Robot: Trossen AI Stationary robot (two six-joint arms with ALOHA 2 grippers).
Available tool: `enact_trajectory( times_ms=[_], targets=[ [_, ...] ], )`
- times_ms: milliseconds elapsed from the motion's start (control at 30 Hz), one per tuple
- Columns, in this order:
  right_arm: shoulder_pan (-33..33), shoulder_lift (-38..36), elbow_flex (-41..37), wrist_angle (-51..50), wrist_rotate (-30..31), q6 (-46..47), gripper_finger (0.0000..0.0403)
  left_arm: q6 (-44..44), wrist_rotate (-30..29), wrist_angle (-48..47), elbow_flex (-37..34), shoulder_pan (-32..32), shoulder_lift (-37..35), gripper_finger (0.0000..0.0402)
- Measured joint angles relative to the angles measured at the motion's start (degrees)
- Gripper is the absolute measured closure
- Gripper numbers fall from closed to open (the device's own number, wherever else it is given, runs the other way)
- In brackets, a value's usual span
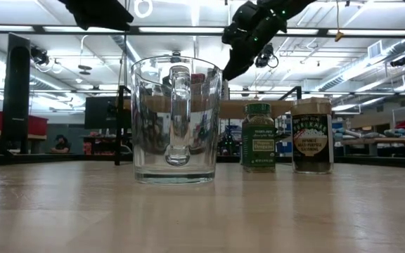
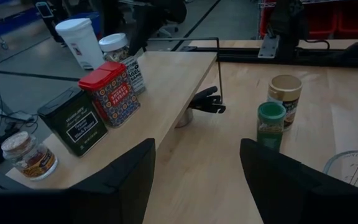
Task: Shelf spices
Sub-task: Put the green seasoning bottle on the shelf
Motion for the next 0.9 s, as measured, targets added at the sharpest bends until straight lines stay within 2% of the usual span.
enact_trajectory(
  times_ms=[267, 500, 767, 900],
  targets=[
    [0.84, -4.08, -0.02, 0.03, 3.32, -0.61, 0.0098, -0.22, 0.0, -1.76, 0.0, 0.0, 0.0, 0.0161],
    [3.21, -11.34, -0.07, -4.05, 7.03, 1.86, 0.0097, -0.24, 0.0, -1.75, 0.0, 0.0, -0.02, 0.0161],
    [11.05, -15.85, -0.07, -23.17, 6.56, 11.53, 0.0097, -0.24, 0.0, -2.19, -0.02, 0.0, 0.0, 0.0161],
    [18.01, -15.85, -2.24, -23.26, 6.63, 16.64, 0.0097, 0.0, 0.0, -2.19, -0.01, 0.01, -0.01, 0.0161]
  ],
)
